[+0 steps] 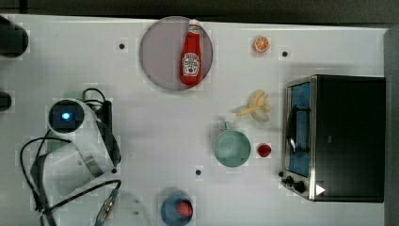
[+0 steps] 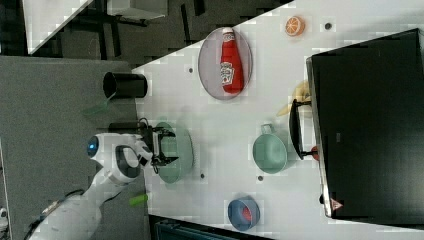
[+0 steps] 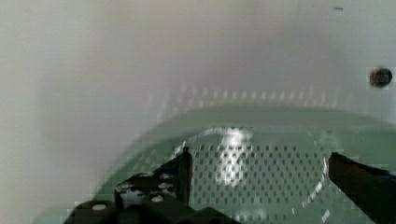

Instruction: Drag strainer left to right.

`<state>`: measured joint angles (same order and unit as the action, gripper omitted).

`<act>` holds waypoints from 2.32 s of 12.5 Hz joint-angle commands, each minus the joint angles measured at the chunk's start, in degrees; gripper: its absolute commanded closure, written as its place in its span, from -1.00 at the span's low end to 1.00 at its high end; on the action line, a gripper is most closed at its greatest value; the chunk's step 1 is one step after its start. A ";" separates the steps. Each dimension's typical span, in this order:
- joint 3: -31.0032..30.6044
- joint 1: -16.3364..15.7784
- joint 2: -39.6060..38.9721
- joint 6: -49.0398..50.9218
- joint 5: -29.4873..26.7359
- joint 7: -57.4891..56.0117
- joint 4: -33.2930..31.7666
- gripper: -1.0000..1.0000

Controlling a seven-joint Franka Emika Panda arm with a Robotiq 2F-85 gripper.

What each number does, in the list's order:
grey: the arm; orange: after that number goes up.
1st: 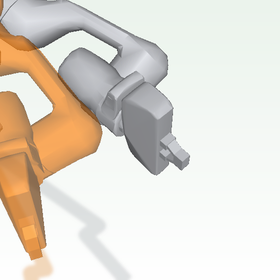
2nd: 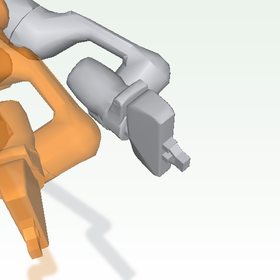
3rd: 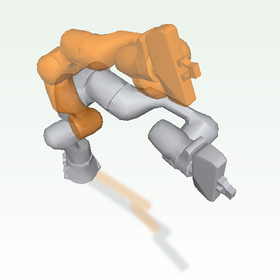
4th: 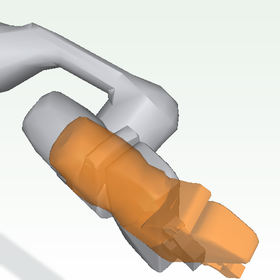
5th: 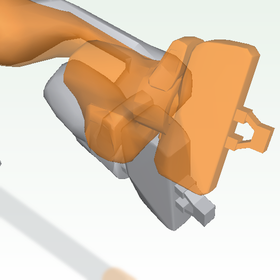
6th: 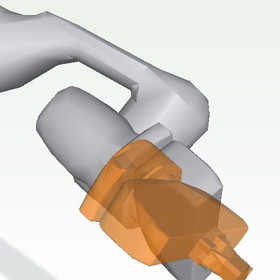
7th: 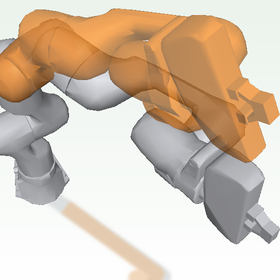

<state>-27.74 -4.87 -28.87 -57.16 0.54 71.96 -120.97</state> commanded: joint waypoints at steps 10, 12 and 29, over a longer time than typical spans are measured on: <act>15.60 -15.96 -3.03 -3.40 0.08 4.16 -0.25 -1.00; 16.60 -15.08 -2.79 -3.28 0.08 3.97 -0.47 -1.00; 25.22 -2.53 5.66 -2.31 0.10 -18.52 -10.56 -1.00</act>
<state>-3.93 -8.07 -24.93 -60.15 0.51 59.03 -131.49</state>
